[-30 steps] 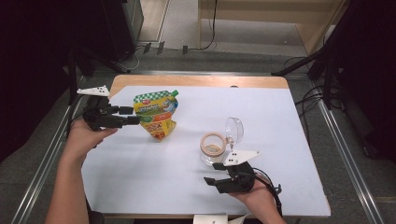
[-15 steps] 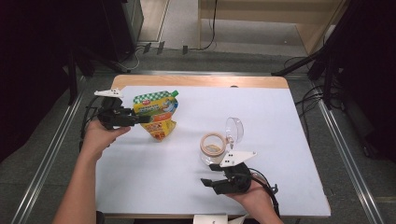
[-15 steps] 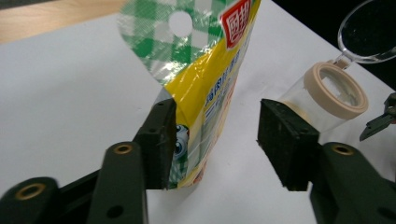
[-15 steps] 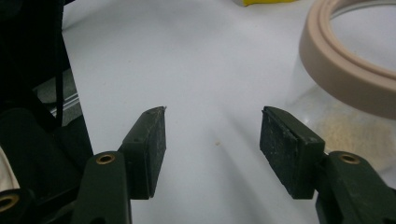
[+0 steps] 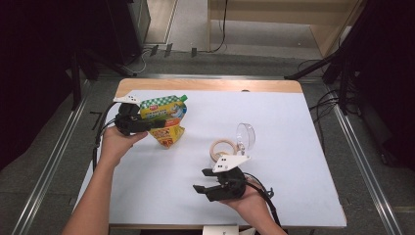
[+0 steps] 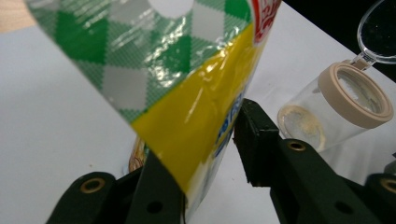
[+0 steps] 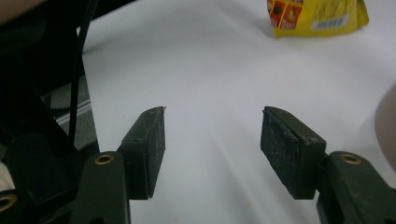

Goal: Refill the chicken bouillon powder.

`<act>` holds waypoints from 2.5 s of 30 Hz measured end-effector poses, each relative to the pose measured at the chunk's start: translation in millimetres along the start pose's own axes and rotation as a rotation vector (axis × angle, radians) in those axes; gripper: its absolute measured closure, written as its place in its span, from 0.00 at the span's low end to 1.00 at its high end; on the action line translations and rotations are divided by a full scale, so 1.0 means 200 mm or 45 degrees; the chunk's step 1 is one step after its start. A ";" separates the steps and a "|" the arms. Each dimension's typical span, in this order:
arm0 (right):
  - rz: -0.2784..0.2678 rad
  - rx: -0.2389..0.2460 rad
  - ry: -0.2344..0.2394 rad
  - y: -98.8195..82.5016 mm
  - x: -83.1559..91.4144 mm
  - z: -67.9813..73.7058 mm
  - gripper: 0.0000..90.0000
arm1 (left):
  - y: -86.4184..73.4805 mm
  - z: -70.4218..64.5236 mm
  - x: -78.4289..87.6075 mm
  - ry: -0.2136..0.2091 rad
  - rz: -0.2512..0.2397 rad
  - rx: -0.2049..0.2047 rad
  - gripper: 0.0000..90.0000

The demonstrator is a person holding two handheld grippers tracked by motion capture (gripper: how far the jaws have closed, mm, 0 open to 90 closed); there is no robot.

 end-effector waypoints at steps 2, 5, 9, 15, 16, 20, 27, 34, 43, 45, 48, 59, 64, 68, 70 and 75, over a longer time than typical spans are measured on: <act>-0.016 -0.008 -0.011 0.04 -0.02 0.00 0.46 | 0.00 0.00 0.00 -0.009 -0.003 0.005 0.85; -0.028 -0.004 -0.037 0.09 -0.05 -0.01 0.46 | 0.00 -0.01 0.01 -0.011 -0.005 0.001 0.89; -0.037 -0.003 -0.048 0.09 -0.09 -0.02 0.46 | 0.00 -0.02 0.02 -0.005 -0.009 0.018 0.95; -0.022 0.027 -0.087 0.04 -0.08 -0.02 0.46 | 0.02 -0.03 0.03 -0.021 -0.001 0.065 1.00; -0.024 0.021 -0.085 0.04 -0.09 -0.02 0.46 | 0.03 -0.04 0.03 -0.017 0.013 0.058 1.00; -0.020 0.011 -0.082 0.02 -0.10 -0.03 0.47 | 0.05 -0.07 0.04 0.005 0.050 0.030 1.00; -0.006 0.004 -0.079 -0.01 -0.12 -0.03 0.47 | 0.10 -0.17 0.09 -0.038 0.090 -0.022 1.00; -0.013 -0.007 -0.087 -0.02 -0.12 -0.04 0.48 | 0.17 -0.29 0.14 -0.110 0.096 -0.068 1.00; -0.041 -0.032 -0.106 -0.01 -0.13 -0.03 0.49 | 0.24 -0.46 0.22 -0.187 0.122 -0.130 1.00; -0.043 -0.026 -0.109 -0.01 -0.14 -0.03 0.49 | 0.25 -0.50 0.24 -0.203 0.122 -0.156 1.00; -0.044 -0.037 -0.113 -0.01 -0.16 -0.03 0.50 | 0.26 -0.55 0.27 -0.227 0.122 -0.180 1.00; -0.069 -0.055 -0.145 0.02 -0.18 -0.02 0.62 | 0.26 -0.69 0.33 -0.305 0.130 -0.274 1.00; -0.100 -0.043 -0.118 0.04 -0.19 -0.02 0.74 | 0.23 -0.73 0.35 -0.326 0.154 -0.252 1.00; -0.105 -0.029 -0.125 0.05 -0.20 -0.02 0.79 | 0.22 -0.76 0.37 -0.344 0.173 -0.236 1.00; -0.109 -0.017 -0.143 0.05 -0.21 -0.01 0.81 | 0.22 -0.78 0.37 -0.350 0.185 -0.235 1.00; -0.134 -0.005 -0.167 0.06 -0.21 -0.01 0.79 | 0.21 -0.77 0.36 -0.379 0.222 -0.196 1.00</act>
Point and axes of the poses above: each handheld gripper's, and its own axes: x roughly backward along the jaws, y roughly out of its top, z roughly to its left, the point moved 3 cm from there along -x, roughly forward along the jaws, and after that the axes turned 1 degree about x, right-handed, at the moved point
